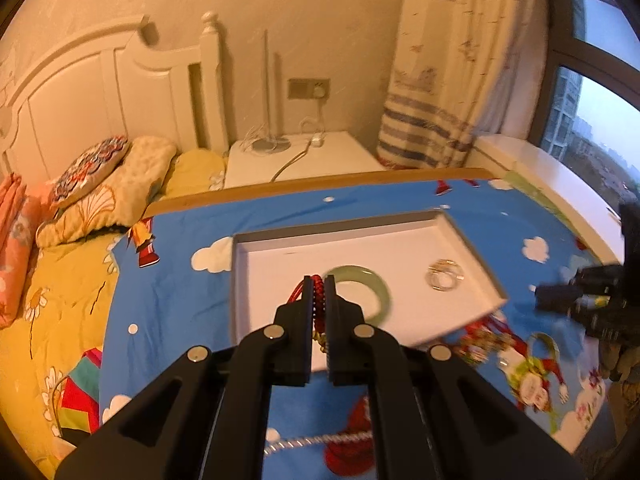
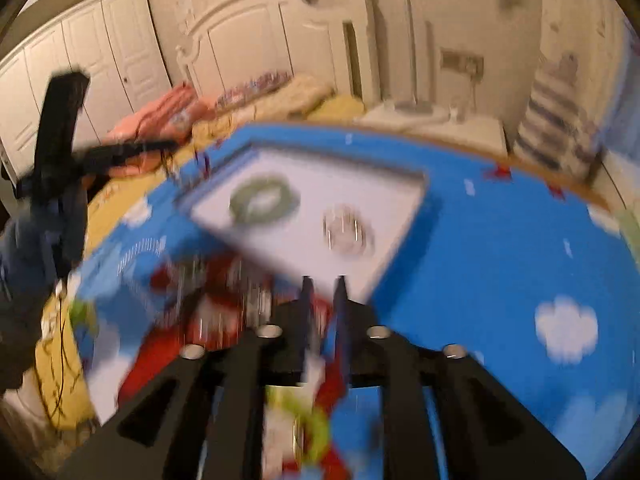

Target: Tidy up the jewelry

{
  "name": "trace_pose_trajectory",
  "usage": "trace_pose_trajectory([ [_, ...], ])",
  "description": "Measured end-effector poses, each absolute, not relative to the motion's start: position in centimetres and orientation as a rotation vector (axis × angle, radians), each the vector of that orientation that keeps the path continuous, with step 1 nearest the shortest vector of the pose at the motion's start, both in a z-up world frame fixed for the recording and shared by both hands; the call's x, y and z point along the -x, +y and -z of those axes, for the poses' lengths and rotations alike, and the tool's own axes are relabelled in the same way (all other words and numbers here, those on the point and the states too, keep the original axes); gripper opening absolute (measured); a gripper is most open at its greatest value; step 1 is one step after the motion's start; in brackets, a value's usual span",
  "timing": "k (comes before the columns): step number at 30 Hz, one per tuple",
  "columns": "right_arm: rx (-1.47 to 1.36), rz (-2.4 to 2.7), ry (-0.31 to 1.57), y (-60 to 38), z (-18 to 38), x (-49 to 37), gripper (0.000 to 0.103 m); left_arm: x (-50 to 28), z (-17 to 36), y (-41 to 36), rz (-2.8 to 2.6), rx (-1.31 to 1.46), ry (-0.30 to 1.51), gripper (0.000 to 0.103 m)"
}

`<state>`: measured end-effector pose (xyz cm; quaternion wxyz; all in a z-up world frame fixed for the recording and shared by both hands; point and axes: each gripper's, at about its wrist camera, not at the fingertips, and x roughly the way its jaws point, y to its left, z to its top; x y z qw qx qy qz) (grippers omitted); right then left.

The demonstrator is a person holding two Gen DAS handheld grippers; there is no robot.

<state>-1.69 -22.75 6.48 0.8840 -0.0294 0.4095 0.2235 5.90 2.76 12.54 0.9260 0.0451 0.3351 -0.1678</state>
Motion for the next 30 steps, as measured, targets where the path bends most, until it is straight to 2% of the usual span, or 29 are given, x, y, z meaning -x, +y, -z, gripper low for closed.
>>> trace_pose_trajectory([
  [1, 0.083, -0.454, 0.87, -22.8, -5.7, 3.0, 0.058, -5.1, -12.8, 2.5, 0.36, -0.092, 0.679, 0.005],
  [5, 0.149, -0.433, 0.928, -21.7, -3.3, 5.7, 0.057, -2.2, -13.6, 0.7, 0.415, -0.113, 0.65, 0.005],
  [8, 0.192, -0.451, 0.936, -20.1, -2.4, 6.4, 0.048, -0.8, -13.8, -0.5, 0.432, -0.138, 0.635, 0.005],
  [12, 0.23, -0.443, 0.923, -19.4, -1.6, 6.6, 0.041, 0.3, -13.8, -1.1, 0.443, -0.144, 0.634, 0.005],
  [14, 0.245, -0.435, 0.907, -19.8, -1.6, 6.8, 0.008, 0.6, -13.8, -1.0, 0.44, -0.142, 0.637, 0.005],
  [18, 0.227, -0.438, 0.887, -20.7, -1.5, 8.1, 0.008, 1.0, -13.6, -0.4, 0.431, -0.135, 0.643, 0.005],
  [30, -0.217, -0.55, 0.816, -24.5, -4.5, 8.4, 0.008, 1.2, -13.8, -1.3, 0.442, -0.155, 0.641, 0.005],
])
